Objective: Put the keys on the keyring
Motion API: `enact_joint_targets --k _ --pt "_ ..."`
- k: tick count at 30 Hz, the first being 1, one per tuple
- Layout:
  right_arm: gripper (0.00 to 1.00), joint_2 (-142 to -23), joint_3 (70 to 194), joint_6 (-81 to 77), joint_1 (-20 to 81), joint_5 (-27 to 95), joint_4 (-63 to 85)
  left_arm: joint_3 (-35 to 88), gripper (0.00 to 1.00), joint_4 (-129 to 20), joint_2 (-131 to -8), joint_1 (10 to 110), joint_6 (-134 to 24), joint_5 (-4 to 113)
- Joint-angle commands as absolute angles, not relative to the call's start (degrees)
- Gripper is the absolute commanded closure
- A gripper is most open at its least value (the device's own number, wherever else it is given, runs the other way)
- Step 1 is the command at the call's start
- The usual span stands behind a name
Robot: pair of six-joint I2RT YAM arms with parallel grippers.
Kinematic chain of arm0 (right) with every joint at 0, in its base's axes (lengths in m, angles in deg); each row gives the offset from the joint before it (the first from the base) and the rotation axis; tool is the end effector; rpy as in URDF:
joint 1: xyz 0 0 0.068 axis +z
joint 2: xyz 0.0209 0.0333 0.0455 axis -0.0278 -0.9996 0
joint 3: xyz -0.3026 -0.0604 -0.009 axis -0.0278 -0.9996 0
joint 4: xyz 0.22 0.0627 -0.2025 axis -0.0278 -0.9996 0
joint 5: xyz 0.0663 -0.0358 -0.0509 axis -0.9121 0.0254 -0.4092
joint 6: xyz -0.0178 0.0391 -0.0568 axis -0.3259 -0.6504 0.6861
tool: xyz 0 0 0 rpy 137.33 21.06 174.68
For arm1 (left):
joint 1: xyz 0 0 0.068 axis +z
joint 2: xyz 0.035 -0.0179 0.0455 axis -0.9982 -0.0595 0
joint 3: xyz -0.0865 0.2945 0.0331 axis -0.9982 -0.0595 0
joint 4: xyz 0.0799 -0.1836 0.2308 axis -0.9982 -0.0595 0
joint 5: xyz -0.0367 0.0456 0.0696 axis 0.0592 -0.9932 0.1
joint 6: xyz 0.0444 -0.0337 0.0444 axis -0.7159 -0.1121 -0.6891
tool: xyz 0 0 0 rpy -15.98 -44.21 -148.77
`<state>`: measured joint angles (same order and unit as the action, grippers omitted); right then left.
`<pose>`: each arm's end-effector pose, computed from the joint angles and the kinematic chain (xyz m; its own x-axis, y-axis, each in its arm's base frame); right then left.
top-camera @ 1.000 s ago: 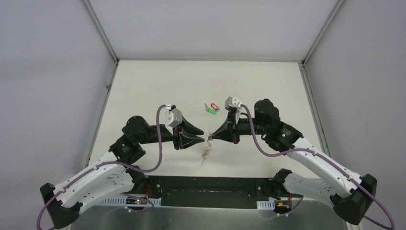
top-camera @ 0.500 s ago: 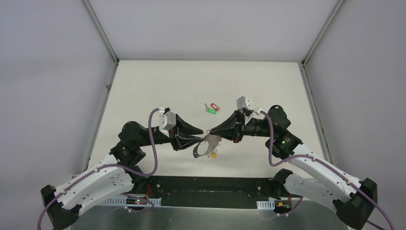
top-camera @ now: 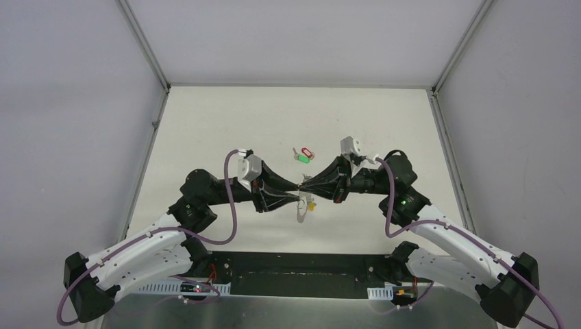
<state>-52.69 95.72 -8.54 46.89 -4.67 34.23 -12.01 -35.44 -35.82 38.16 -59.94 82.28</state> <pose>0.1394 0.2006 0.3709 -0.0899 0.1345 -0.9868 -0.9955 -0.0427 0.0849 0.1152 -0.1820 0.3572 0.0338 -0.1723 -0.9845 0.9960 0.0870 0.0190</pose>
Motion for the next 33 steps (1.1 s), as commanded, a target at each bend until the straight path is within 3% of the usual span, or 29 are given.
enact_joint_targets --k 1,9,17,21,24,33 --pt "1.0 -52.2 96.3 -9.8 47.1 -6.7 40.0 -10.1 0.68 -30.1 -37.4 37.9 -58.9 81.2" --pt "1.0 -52.3 96.1 -10.1 47.1 -6.7 39.9 -9.9 0.82 -28.4 -38.3 37.8 -58.4 80.4" --pt "1.0 -52.4 96.0 -10.3 47.1 -6.9 39.9 -11.5 0.76 -26.1 -36.8 37.8 -57.4 76.9" --pt "1.0 -52.3 95.9 -10.4 47.1 -7.1 39.9 -12.1 0.78 -26.3 -35.7 37.8 -57.4 75.3" --pt "1.0 -52.2 95.9 -10.4 47.1 -7.0 40.0 -12.1 0.84 -26.4 -35.7 37.8 -57.4 75.7" --pt "1.0 -52.3 96.1 -10.6 47.1 -6.5 40.0 -10.3 0.81 -30.4 -37.3 37.8 -57.9 78.1"
